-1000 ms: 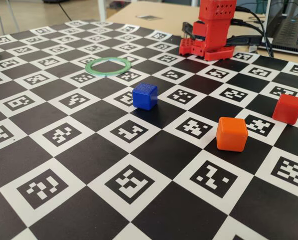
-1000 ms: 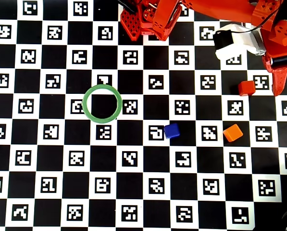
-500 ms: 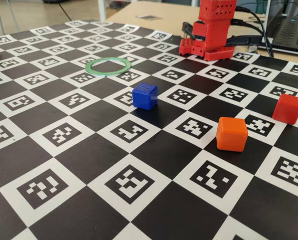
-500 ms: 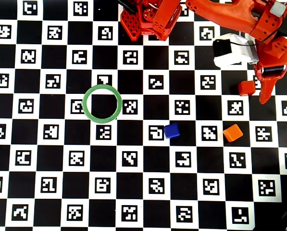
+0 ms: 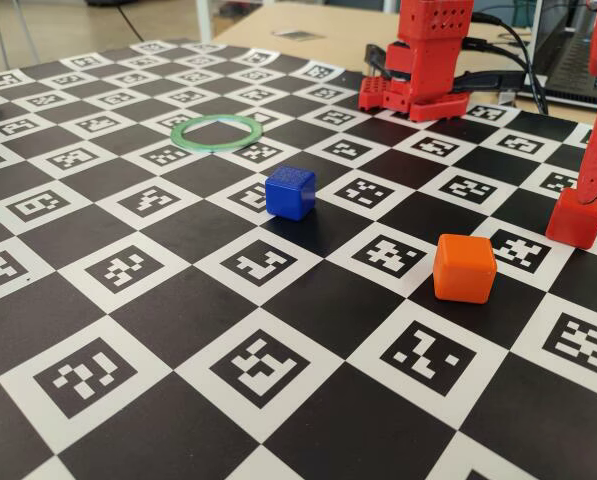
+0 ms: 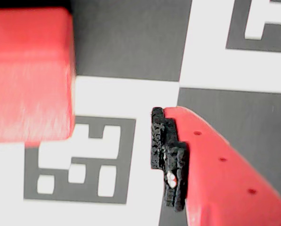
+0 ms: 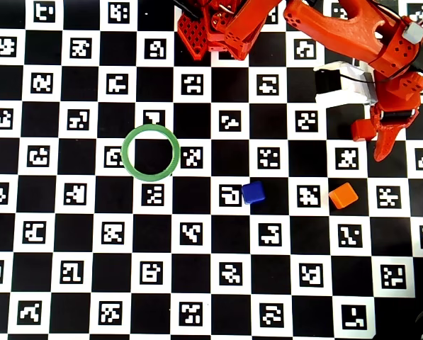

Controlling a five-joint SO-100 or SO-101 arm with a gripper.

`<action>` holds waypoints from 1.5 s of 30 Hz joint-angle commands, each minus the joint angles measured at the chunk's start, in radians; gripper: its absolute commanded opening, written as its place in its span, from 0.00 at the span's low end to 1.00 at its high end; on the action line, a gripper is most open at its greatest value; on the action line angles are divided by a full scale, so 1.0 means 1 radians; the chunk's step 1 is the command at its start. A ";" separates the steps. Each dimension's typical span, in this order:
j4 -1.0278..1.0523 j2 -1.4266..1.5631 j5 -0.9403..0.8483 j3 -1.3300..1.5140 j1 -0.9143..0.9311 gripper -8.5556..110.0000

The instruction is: Grab the red cube then put it in the green circle then put the blue cube on top and finally the orange cube on top

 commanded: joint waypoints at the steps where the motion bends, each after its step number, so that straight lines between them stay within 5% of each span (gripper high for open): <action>1: -0.021 0.018 0.005 0.005 0.002 0.52; 45: -0.238 0.041 -0.003 0.138 0.031 0.52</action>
